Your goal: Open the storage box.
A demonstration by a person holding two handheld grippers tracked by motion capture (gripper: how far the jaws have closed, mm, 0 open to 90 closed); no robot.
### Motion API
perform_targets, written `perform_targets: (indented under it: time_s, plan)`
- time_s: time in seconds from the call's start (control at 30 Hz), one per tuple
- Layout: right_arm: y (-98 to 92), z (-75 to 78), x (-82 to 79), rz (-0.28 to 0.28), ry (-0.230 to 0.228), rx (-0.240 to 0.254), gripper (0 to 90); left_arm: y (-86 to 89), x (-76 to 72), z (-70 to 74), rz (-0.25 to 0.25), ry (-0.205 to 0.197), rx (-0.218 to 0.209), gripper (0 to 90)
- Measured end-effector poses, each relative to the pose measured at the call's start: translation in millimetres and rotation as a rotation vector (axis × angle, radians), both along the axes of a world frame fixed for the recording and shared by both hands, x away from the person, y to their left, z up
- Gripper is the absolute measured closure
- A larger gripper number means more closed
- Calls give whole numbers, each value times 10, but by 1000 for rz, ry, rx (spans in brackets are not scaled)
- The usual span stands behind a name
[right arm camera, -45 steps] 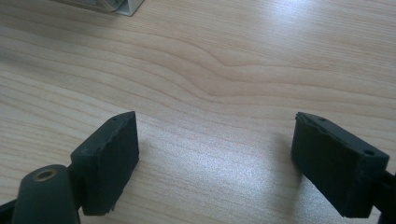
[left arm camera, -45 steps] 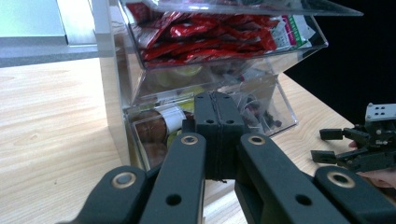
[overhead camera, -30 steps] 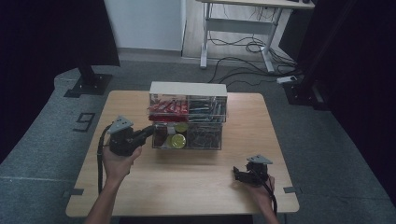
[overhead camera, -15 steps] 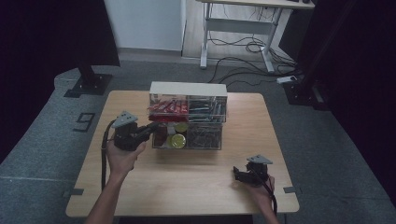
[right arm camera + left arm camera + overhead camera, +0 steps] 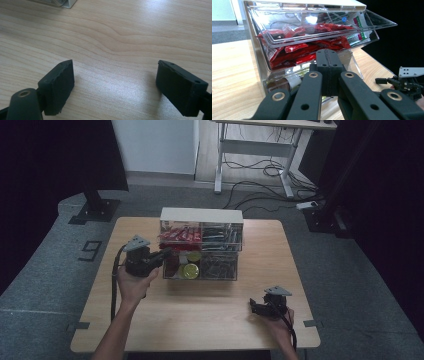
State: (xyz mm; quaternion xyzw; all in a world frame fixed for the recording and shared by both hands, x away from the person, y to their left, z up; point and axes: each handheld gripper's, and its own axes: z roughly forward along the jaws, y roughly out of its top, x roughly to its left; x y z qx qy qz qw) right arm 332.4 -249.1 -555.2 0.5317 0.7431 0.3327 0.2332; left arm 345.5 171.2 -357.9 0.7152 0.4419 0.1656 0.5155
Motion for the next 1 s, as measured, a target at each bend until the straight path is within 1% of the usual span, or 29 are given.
perform_targets:
  time_s: [0.27,0.47,0.63,0.7,0.73,1.0]
  plan:
    - [0,0,0,0,0,0,151,-61,72,23,-2,3,10,900]
    - [-1,0,1,0,-1,0,151,-119,145,24,-8,15,14,900]
    - [-1,0,1,0,-1,0,151,-136,166,11,-10,18,7,900]
    - [-1,0,1,0,-1,-1,151,-144,169,19,-10,19,7,900]
    - [-1,0,1,0,0,0,151,-149,172,27,-12,17,14,900]
    - [-1,0,1,0,0,0,151,-147,176,50,-6,12,8,900]
